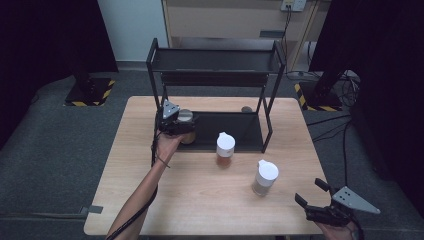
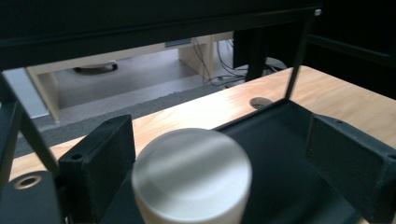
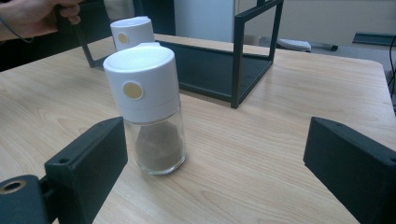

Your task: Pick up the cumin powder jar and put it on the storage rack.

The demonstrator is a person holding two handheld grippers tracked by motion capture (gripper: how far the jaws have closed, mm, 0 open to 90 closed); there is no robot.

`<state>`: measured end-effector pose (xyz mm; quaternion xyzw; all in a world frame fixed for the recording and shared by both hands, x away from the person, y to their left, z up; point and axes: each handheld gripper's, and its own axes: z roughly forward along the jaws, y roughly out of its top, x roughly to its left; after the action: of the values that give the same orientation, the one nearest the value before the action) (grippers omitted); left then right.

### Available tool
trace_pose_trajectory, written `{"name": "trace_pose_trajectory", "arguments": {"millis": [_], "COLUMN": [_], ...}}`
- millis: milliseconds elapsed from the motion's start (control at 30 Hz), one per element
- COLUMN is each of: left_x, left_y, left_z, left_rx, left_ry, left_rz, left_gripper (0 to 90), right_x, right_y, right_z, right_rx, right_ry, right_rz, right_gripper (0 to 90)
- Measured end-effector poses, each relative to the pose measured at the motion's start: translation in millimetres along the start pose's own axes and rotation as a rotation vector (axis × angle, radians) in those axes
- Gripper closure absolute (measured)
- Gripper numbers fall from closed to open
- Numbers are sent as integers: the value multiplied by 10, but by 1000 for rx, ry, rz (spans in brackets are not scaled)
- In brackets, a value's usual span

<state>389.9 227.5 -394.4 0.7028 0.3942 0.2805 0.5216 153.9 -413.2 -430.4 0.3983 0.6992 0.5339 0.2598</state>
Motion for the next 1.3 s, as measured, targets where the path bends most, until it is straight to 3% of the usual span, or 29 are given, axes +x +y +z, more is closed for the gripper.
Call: {"name": "trace_pose_trajectory", "arguments": {"millis": [233, 333, 433, 767, 1067, 1200, 1300], "left_x": [12, 26, 20, -34, -24, -63, -49], "left_y": [156, 219, 328, 474, 463, 413, 344], "left_z": [-171, -265, -384, -704, -932, -1050, -1140], "left_rx": [10, 1, 13, 30, 26, 15, 2], "left_ry": [-48, -64, -100, -189, -263, -282, -305], "left_rz": [31, 24, 41, 80, 91, 118, 97], "left_gripper": [55, 30, 18, 19, 20, 20, 20], "right_x": [6, 5, 9, 10, 18, 19, 22], "right_y": [3, 3, 4, 6, 10, 7, 11], "right_z": [0, 5, 4, 3, 7, 4, 7], "right_rx": [1, 1, 1, 2, 4, 3, 5], "right_ry": [-2, -3, -3, -4, -8, -9, -10], "right_rz": [-1, -4, -7, -6, -7, -7, -8], "right_gripper": [67, 67, 67, 67, 66, 66, 66]}}
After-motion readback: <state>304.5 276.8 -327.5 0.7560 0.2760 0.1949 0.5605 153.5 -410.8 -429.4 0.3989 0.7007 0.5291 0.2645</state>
